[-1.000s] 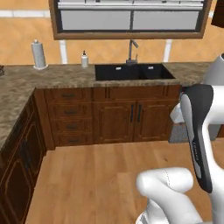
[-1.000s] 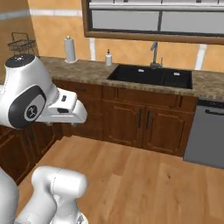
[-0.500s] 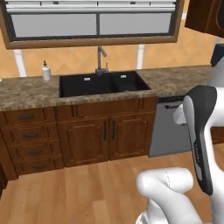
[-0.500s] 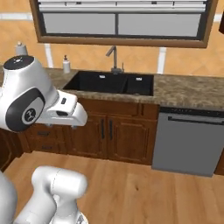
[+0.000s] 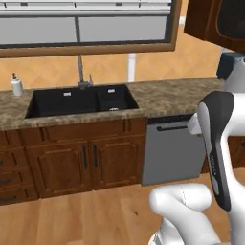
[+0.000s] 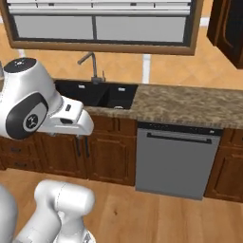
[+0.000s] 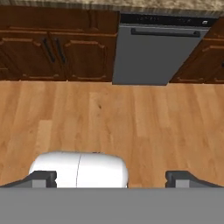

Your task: Gather all objects into one cabinet and sort the glasses and bowls to opposite sides.

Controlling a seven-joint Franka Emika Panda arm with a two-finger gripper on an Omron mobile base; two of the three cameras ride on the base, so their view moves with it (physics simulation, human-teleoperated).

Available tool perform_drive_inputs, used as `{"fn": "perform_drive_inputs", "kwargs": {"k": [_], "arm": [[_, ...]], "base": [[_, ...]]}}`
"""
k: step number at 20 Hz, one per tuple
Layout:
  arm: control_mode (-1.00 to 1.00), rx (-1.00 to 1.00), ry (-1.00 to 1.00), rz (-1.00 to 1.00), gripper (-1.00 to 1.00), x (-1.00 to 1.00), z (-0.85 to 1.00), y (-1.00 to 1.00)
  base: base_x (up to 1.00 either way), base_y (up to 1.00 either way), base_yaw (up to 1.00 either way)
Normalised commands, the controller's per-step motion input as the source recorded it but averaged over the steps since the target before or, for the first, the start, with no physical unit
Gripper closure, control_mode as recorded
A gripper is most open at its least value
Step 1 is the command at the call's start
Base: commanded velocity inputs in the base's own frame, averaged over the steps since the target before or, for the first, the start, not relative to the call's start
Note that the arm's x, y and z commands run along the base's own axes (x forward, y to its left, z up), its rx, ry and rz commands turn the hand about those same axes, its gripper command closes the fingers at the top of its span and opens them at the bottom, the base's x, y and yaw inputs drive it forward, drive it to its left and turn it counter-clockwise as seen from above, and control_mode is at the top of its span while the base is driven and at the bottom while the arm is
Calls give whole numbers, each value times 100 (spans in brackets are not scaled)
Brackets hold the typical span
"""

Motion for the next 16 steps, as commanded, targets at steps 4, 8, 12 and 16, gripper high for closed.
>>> {"fn": "perform_drive_inputs", "kwargs": {"k": [4, 8, 12, 16], "arm": [[100, 0, 0, 0, -100, 0, 0, 0], [100, 0, 0, 0, -100, 0, 0, 0], [100, 0, 0, 0, -100, 0, 0, 0], [100, 0, 0, 0, -100, 0, 0, 0]], "base": [[0, -100, 0], [16, -100, 0], [36, -100, 0], [47, -100, 0]]}}
